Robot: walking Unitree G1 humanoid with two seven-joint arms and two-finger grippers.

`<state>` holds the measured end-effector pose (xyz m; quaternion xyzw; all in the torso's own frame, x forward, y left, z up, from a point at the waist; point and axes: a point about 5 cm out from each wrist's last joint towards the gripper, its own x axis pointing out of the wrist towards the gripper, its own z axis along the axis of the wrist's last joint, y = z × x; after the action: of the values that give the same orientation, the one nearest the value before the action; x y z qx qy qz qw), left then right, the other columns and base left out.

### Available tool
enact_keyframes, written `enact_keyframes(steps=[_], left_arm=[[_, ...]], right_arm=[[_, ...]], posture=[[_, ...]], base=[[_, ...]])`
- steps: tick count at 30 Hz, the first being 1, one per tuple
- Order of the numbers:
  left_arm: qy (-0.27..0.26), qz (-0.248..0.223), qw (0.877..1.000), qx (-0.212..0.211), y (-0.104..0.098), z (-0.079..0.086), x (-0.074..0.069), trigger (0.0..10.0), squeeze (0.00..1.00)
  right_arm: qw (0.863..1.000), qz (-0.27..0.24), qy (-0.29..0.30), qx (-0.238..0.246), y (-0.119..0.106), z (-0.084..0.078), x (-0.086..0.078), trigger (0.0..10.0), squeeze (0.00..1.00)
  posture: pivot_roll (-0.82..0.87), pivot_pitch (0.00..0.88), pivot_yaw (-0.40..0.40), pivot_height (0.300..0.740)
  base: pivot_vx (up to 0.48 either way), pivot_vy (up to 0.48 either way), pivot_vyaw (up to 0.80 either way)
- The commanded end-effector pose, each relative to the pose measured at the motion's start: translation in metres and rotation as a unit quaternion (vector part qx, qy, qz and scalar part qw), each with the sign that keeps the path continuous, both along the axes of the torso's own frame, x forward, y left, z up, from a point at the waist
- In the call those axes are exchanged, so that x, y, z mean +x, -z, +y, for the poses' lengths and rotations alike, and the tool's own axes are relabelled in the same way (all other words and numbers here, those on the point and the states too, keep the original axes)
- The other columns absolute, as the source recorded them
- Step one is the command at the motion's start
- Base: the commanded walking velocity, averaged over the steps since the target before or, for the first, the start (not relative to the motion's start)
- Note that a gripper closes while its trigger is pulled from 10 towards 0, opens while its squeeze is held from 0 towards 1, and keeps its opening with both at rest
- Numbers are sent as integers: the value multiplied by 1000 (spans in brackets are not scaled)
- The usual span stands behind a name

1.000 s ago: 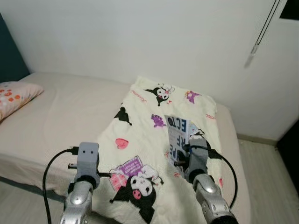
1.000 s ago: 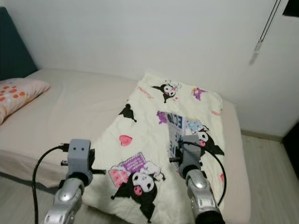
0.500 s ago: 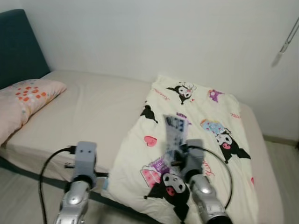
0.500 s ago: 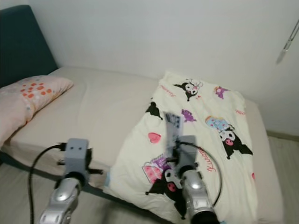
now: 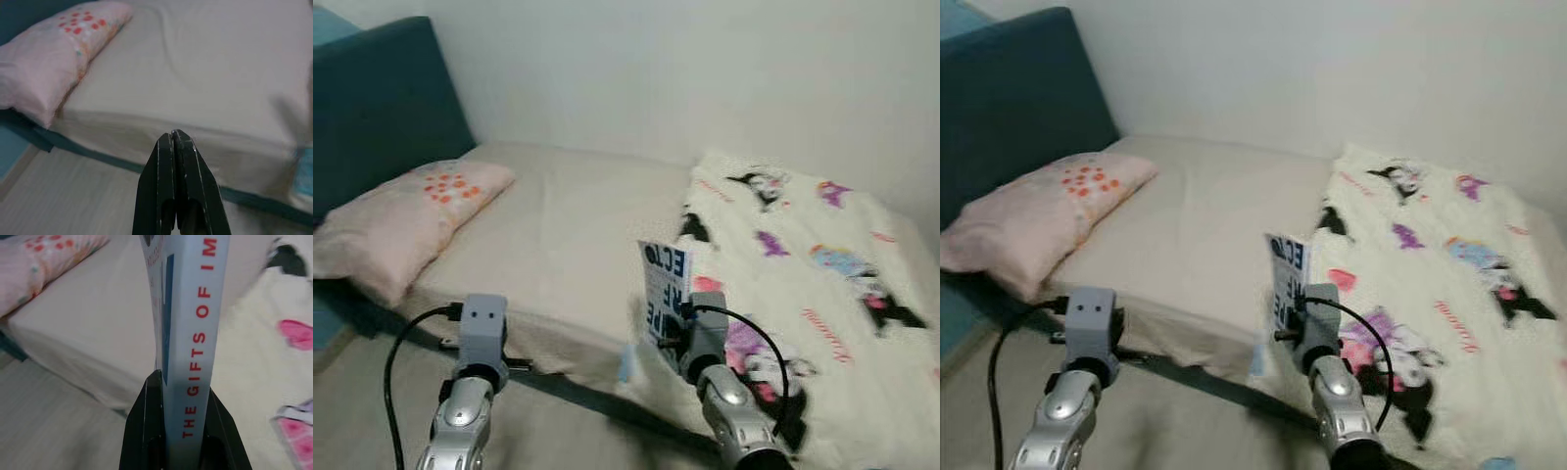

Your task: Clean up the room

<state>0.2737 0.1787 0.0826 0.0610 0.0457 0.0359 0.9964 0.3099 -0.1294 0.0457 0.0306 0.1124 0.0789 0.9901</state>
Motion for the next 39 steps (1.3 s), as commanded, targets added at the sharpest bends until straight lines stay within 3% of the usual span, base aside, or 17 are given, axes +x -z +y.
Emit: enact_keyframes(steps=[1, 20, 25, 35, 39], left_arm=[[8, 12, 1000, 10, 3, 0, -3, 10000, 0], [19, 16, 1000, 14, 2, -3, -3, 10000, 0], [16, 15, 1000, 1, 3, -3, -3, 10000, 0], [27, 24, 999, 19, 3, -3, -2, 10000, 0], [11, 33, 999, 1, 9, 0, -2, 10000, 0]], right_arm=[[1000, -20, 5, 7, -6, 0, 3, 10000, 0], [1000, -18, 18, 15, -3, -2, 3, 10000, 0], [1000, -17, 18, 14, -3, -2, 3, 10000, 0], [999, -14, 22, 24, -2, -3, 3, 10000, 0], [1000, -19, 10, 9, -4, -1, 4, 10000, 0]], posture=[[67, 70, 22, 740], [76, 60, 33, 740], [76, 60, 34, 740], [74, 52, 41, 740], [65, 48, 37, 740]], base=[[0, -480, 0], [0, -480, 0], [0, 0, 0], [0, 0, 0], [0, 0, 0]])
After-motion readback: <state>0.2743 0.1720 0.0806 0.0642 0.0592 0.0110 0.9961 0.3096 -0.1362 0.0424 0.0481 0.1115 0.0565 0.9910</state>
